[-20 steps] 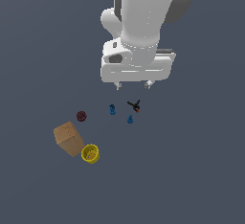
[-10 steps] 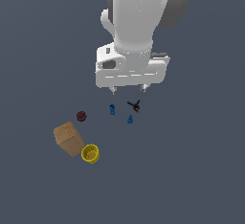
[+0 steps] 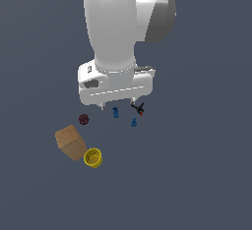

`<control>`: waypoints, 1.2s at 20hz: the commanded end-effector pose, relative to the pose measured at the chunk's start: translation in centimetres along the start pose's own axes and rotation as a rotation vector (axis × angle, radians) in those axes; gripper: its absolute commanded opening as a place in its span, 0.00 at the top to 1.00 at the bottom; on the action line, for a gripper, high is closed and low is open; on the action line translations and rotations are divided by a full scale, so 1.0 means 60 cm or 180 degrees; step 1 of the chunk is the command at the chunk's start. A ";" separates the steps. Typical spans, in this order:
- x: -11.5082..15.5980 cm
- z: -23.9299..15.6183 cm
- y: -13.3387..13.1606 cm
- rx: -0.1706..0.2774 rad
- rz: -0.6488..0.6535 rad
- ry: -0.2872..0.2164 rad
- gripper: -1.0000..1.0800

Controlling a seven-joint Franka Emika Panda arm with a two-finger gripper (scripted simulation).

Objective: Pick up a designated object from a clutter of objects.

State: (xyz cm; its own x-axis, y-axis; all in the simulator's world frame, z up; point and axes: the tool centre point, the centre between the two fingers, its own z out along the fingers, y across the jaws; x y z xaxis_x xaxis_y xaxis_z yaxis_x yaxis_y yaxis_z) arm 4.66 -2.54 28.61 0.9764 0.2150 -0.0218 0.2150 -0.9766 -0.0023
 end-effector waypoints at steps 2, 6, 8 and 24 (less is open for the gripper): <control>0.012 0.018 0.044 0.0012 -0.0140 0.0012 0.04; 0.022 0.039 0.095 0.0020 -0.0303 0.0027 0.04; 0.026 0.050 0.121 0.0022 -0.0384 0.0034 0.04; 0.027 0.137 0.302 -0.0007 -0.0949 0.0066 0.04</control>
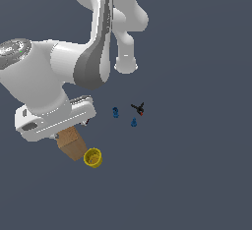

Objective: Pick up a designated object from a clutter of objects.

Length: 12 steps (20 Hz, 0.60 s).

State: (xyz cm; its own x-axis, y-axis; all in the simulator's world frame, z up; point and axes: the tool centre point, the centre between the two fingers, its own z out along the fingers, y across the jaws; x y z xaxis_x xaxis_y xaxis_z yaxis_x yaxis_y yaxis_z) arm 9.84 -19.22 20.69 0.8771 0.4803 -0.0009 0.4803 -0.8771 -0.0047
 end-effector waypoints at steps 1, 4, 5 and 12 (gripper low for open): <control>-0.006 0.009 0.017 -0.0006 -0.0065 0.0003 0.04; -0.013 0.017 0.031 -0.0011 -0.0114 0.0003 0.04; -0.014 0.019 0.035 -0.0012 -0.0125 0.0003 0.04; -0.018 0.023 0.041 -0.0013 -0.0143 0.0001 0.04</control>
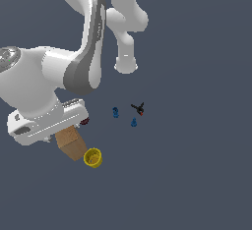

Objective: Pick up a designated object from a clutter of objects.

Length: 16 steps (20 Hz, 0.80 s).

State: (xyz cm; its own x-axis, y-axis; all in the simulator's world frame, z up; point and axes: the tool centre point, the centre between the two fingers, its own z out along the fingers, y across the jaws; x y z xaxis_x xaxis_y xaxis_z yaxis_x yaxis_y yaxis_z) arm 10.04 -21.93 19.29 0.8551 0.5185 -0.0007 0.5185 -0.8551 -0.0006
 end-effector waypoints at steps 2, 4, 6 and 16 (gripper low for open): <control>0.000 0.005 0.000 0.0000 -0.0002 0.0001 0.04; 0.000 0.015 -0.001 -0.0001 -0.0005 0.0001 0.04; 0.000 0.030 0.000 -0.0001 -0.0005 0.0001 0.04; 0.000 0.085 0.001 -0.0002 -0.0011 0.0002 0.04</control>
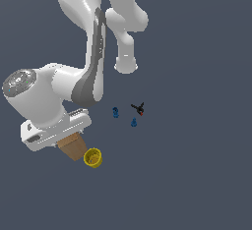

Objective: Pick up a designated object from a clutter of objects.

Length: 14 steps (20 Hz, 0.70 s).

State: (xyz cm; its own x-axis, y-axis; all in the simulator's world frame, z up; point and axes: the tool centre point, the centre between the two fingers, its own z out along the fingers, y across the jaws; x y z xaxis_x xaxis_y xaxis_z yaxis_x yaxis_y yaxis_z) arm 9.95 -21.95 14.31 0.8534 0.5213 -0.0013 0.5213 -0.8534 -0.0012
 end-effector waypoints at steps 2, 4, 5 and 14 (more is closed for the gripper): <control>0.002 0.001 0.001 -0.0004 -0.0002 0.0004 0.04; 0.002 0.001 0.001 -0.0004 -0.0002 0.0004 1.00; 0.002 0.001 0.001 -0.0004 -0.0002 0.0004 1.00; 0.001 0.000 0.001 -0.0002 -0.0001 0.0002 1.00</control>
State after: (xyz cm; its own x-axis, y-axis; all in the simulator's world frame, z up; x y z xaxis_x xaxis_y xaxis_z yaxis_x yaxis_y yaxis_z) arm 10.04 -21.98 14.25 0.8532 0.5216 -0.0010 0.5216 -0.8532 -0.0009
